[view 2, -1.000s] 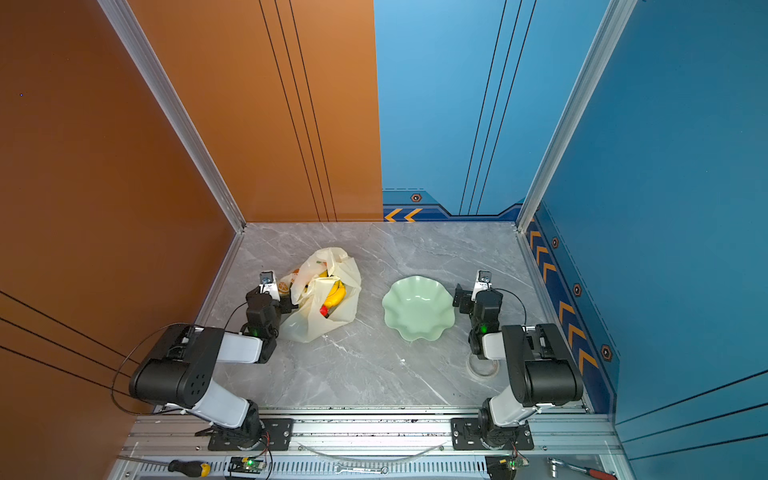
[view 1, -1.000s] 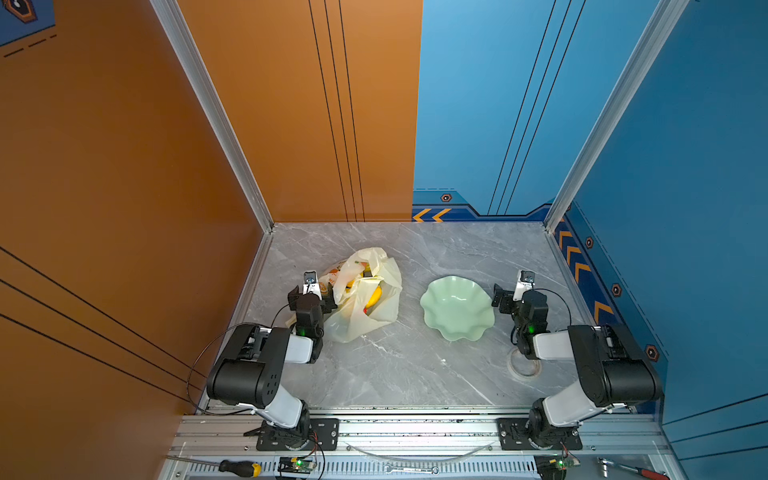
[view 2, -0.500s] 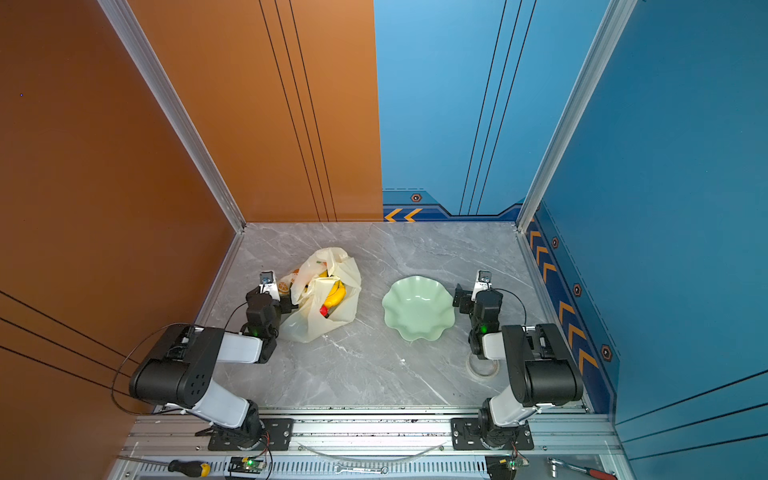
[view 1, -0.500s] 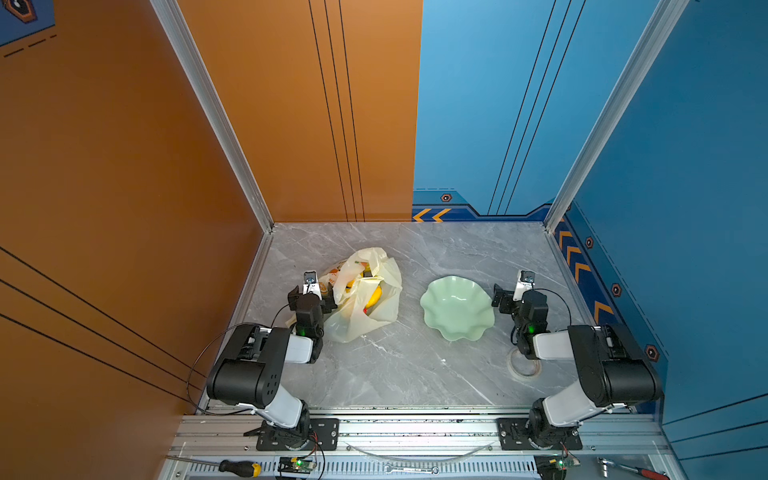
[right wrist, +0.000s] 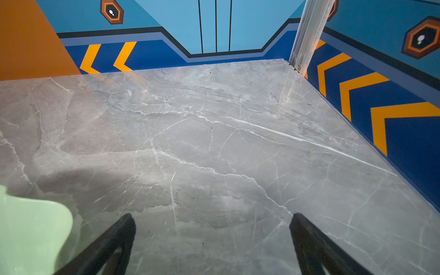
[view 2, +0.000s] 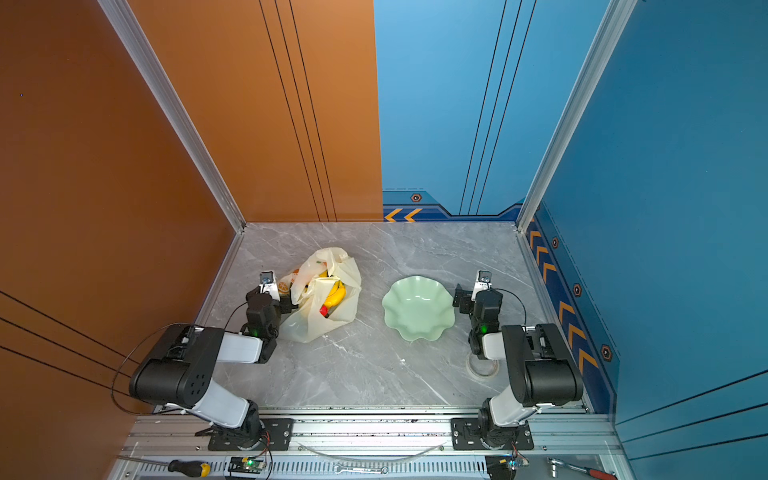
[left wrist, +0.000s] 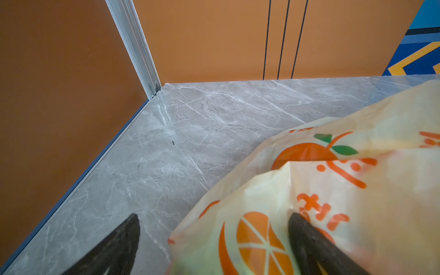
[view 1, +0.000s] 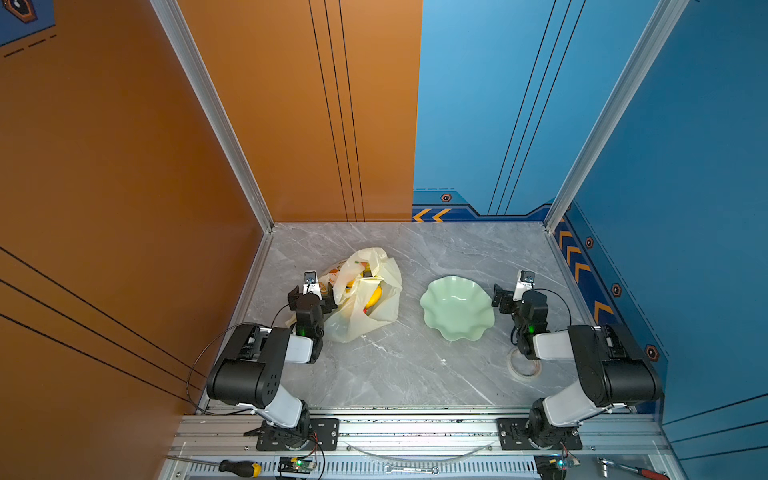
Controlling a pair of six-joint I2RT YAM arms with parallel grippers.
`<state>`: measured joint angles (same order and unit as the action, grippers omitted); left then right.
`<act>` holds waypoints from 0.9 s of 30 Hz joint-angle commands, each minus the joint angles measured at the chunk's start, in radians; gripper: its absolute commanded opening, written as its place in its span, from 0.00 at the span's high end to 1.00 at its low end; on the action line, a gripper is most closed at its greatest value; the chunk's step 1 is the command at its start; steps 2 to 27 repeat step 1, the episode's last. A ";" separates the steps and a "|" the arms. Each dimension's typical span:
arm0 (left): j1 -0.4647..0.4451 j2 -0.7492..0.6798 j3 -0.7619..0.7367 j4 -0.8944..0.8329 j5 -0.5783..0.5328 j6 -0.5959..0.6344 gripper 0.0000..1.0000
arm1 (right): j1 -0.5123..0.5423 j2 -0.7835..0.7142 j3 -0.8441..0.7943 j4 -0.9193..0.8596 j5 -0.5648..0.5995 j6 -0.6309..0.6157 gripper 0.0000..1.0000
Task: Place the fruits into the plastic bag
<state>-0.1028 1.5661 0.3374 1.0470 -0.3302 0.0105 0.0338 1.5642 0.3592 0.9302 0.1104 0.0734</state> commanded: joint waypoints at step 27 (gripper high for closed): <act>0.014 0.008 0.011 -0.042 -0.027 0.000 0.03 | 0.000 -0.016 0.015 -0.016 0.023 -0.017 0.00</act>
